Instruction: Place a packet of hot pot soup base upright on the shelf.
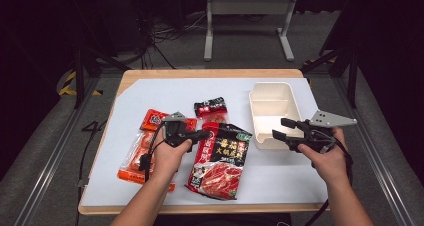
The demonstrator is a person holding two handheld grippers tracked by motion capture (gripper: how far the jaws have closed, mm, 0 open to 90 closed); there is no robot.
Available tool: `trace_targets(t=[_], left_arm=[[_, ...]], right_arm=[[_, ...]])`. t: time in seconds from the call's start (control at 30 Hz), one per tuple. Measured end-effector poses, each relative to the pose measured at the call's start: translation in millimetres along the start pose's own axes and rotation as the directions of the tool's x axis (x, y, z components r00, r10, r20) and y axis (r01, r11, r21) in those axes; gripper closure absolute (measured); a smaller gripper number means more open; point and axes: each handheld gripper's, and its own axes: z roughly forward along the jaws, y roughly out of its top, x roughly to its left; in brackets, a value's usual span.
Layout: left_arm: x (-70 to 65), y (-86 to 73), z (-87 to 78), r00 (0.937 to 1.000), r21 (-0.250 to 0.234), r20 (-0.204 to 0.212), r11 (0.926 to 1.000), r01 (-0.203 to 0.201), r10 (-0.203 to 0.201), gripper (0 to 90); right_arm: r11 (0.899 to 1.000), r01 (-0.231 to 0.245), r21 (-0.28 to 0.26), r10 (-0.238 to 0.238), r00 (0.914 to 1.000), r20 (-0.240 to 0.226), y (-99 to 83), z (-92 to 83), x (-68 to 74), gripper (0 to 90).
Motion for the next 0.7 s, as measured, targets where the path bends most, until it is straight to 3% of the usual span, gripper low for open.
trace_targets(t=[0.17, 0.27, 0.3, 0.33, 0.4, 0.7], left_arm=[[-8.2, 4.7, -11.2, 0.9994, -0.041, 0.007, 0.9986, -0.034, 0.034, 87.1], [-17.1, 8.8, -20.4, 0.9966, -0.076, -0.001, 0.9937, -0.083, 0.083, 87.1], [-23.0, 10.9, -25.2, 0.9928, -0.091, -0.020, 0.9887, -0.119, 0.118, 87.2], [-23.0, 10.9, -25.2, 0.9928, -0.091, -0.020, 0.9887, -0.119, 0.118, 87.2], [-31.6, 13.5, -31.5, 0.9833, -0.113, -0.051, 0.9773, -0.179, 0.175, 87.1], [-43.5, 18.1, -45.7, 0.9698, -0.184, -0.083, 0.9529, -0.241, 0.229, 87.1]], right_arm=[[1.000, -0.003, -0.003, 0.003, 0.9999, -0.011, 0.9, -0.1, 1.3, 42.8], [1.000, -0.005, -0.005, 0.005, 0.9998, -0.017, 1.9, -0.8, 2.6, 43.2], [1.000, -0.005, -0.007, 0.005, 0.9997, -0.023, 3.1, -1.6, 3.9, 43.6], [1.000, -0.005, -0.007, 0.005, 0.9997, -0.023, 3.1, -1.6, 3.9, 43.6], [1.000, -0.006, -0.013, 0.005, 0.9996, -0.029, 4.9, -2.6, 6.4, 43.8], [1.000, 0.000, -0.004, 0.000, 0.9991, -0.042, 8.3, -2.3, 13.7, 45.5]])
